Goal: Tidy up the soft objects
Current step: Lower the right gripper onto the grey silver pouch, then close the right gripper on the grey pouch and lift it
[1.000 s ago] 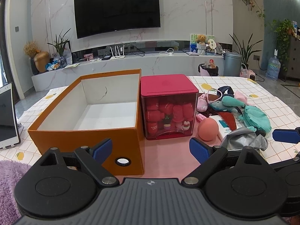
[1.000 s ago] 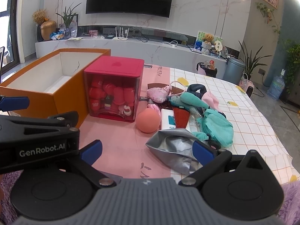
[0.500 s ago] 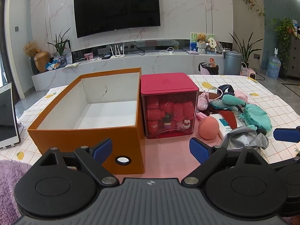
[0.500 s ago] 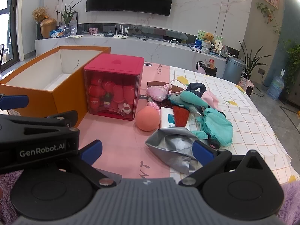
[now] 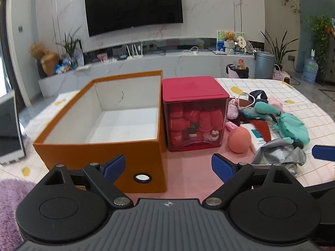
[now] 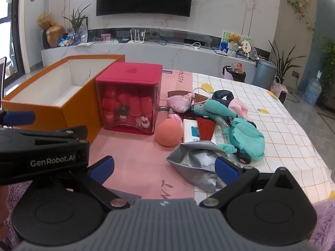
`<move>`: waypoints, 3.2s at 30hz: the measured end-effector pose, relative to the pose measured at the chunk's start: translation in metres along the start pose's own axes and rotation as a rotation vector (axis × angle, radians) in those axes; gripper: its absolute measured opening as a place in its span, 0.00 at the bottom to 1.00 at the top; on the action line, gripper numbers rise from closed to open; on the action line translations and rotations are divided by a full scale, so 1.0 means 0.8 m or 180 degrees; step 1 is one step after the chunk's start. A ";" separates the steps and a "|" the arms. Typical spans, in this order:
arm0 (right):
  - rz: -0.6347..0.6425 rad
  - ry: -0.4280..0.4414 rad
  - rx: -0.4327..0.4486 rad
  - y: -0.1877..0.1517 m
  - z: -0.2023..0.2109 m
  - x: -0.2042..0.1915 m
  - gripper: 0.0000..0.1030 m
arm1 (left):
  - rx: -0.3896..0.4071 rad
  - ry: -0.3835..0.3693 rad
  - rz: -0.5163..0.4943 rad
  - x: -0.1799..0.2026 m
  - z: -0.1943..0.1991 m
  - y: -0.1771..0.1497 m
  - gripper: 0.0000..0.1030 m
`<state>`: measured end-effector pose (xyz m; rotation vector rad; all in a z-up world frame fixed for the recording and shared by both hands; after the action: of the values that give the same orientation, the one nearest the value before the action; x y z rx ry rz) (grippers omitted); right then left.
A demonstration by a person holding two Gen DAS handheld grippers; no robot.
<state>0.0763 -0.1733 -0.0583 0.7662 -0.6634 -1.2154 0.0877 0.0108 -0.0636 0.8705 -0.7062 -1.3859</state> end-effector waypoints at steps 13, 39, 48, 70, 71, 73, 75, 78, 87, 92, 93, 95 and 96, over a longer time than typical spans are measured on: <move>-0.0458 -0.0142 -0.0290 0.014 -0.014 0.071 0.98 | 0.0301 -0.0146 -0.0301 0.037 -0.006 0.045 1.00; -0.0455 0.0538 -0.1475 -0.008 -0.150 0.069 0.69 | 0.0164 -0.0425 -0.1075 0.071 -0.049 0.002 1.00; -0.0765 0.0298 -0.1425 -0.009 -0.144 0.103 0.15 | 0.0301 -0.0434 -0.1004 0.062 -0.044 0.010 1.00; -0.1032 -0.0338 -0.1940 -0.058 -0.136 0.161 0.97 | 0.0237 -0.0605 -0.0956 0.069 -0.038 -0.003 1.00; -0.0991 -0.0349 -0.1975 -0.061 -0.137 0.160 0.97 | 0.0229 -0.0607 -0.0960 0.069 -0.038 -0.004 1.00; -0.0861 -0.0390 -0.2027 -0.064 -0.139 0.156 0.97 | 0.0242 -0.0597 -0.0985 0.070 -0.038 -0.006 1.00; -0.0710 -0.0392 -0.2049 -0.065 -0.143 0.148 0.97 | 0.0270 -0.0585 -0.1010 0.070 -0.038 -0.007 1.00; -0.0619 -0.0307 -0.1993 -0.064 -0.149 0.137 0.97 | 0.0412 -0.0668 -0.0961 0.072 -0.030 -0.004 1.00; -0.0798 -0.0394 -0.1826 -0.062 -0.159 0.143 0.98 | 0.0611 -0.0706 -0.0998 0.081 -0.019 0.000 1.00; -0.0807 -0.0396 -0.1804 -0.063 -0.163 0.143 0.98 | 0.0616 -0.0644 -0.1003 0.082 -0.018 -0.002 1.00; -0.0801 -0.0394 -0.1783 -0.064 -0.160 0.143 0.98 | 0.0590 -0.0661 -0.0966 0.082 -0.017 -0.002 1.00; -0.0801 -0.0400 -0.1750 -0.064 -0.159 0.143 0.98 | 0.0538 -0.0703 -0.0899 0.081 -0.017 -0.003 1.00; -0.0801 -0.0401 -0.1736 -0.064 -0.158 0.144 0.98 | 0.0518 -0.0704 -0.0878 0.081 -0.018 -0.004 1.00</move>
<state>0.1740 -0.2735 -0.1691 0.3208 -0.3113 -1.5943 0.1036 -0.0522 -0.0785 0.9788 -0.9026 -1.7071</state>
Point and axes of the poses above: each gripper's, at about its wrist camera, not at the fingertips, and z roughly against the way its jaws point, x to its right, y to its top, the point moved 10 cm from there along -z, roughly the way its jaws point, and after that the axes turned 4 degrees about x, right-handed, at the moved point
